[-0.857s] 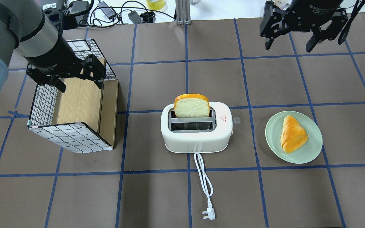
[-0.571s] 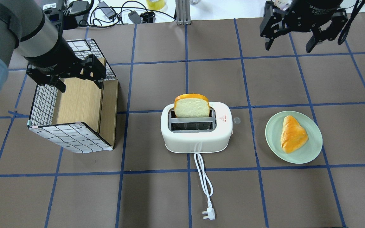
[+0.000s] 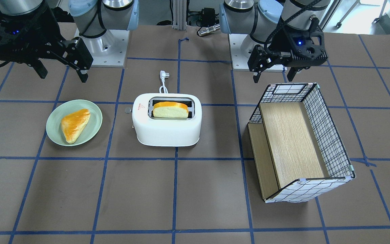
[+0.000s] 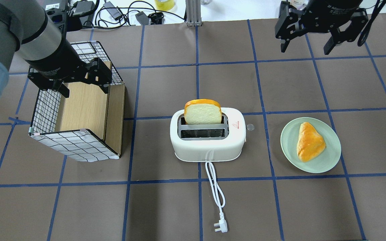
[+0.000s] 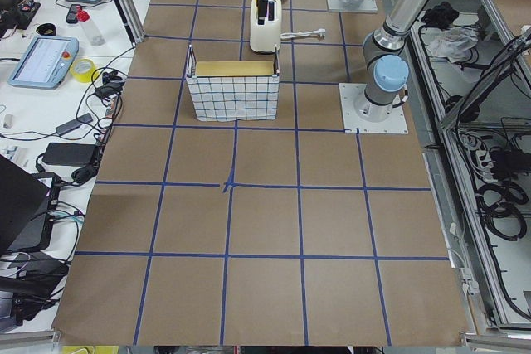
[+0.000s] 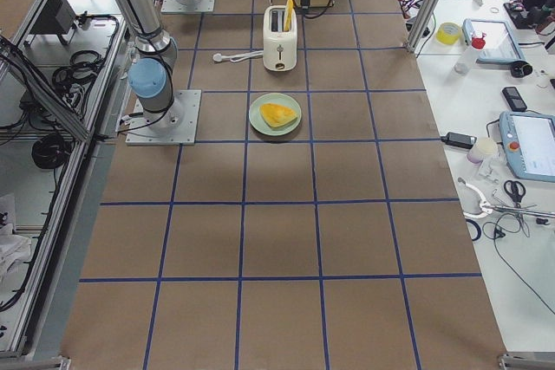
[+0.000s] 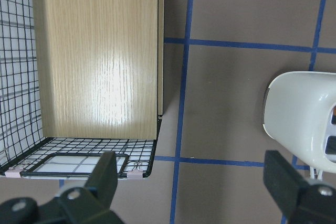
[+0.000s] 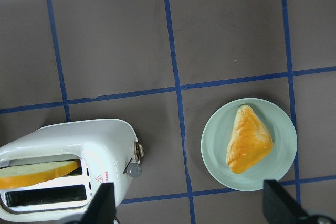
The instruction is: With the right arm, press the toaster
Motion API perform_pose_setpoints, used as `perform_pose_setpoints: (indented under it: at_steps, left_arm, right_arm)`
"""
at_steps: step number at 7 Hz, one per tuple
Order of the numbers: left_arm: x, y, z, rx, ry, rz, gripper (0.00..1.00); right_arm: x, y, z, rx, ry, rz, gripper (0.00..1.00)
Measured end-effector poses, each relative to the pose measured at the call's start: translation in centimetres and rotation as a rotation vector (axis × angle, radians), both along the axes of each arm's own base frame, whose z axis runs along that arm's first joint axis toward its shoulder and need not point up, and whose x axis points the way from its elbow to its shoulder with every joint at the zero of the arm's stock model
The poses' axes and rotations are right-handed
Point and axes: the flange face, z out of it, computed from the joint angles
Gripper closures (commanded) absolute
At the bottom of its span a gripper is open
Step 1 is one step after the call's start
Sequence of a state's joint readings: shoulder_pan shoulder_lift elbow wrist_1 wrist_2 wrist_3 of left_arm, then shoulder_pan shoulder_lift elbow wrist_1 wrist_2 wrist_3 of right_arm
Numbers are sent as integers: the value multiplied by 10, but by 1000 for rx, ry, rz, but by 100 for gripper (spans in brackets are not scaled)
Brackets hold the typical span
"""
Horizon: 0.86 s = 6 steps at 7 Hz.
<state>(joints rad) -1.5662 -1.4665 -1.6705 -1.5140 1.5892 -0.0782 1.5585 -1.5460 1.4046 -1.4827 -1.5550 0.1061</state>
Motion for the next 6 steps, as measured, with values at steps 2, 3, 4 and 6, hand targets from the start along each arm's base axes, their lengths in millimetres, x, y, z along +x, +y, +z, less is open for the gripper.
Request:
perform_pose_setpoints:
  at_steps: [2,3,4,6]
  left_arm:
    - [0,0,0,0,1,0,0]
    - [0,0,0,0,0,0,0]
    - [0,0,0,0,0,0,0]
    - [0,0,0,0,0,0,0]
  right_arm:
    - [2,-2,-3,8,-16,2,100]
    - [5,-2,-5,21,-47,3,100]
    - [9,-1,-8,41,-98,1,100]
    - [12,-1,-15,90,-247,-22,100]
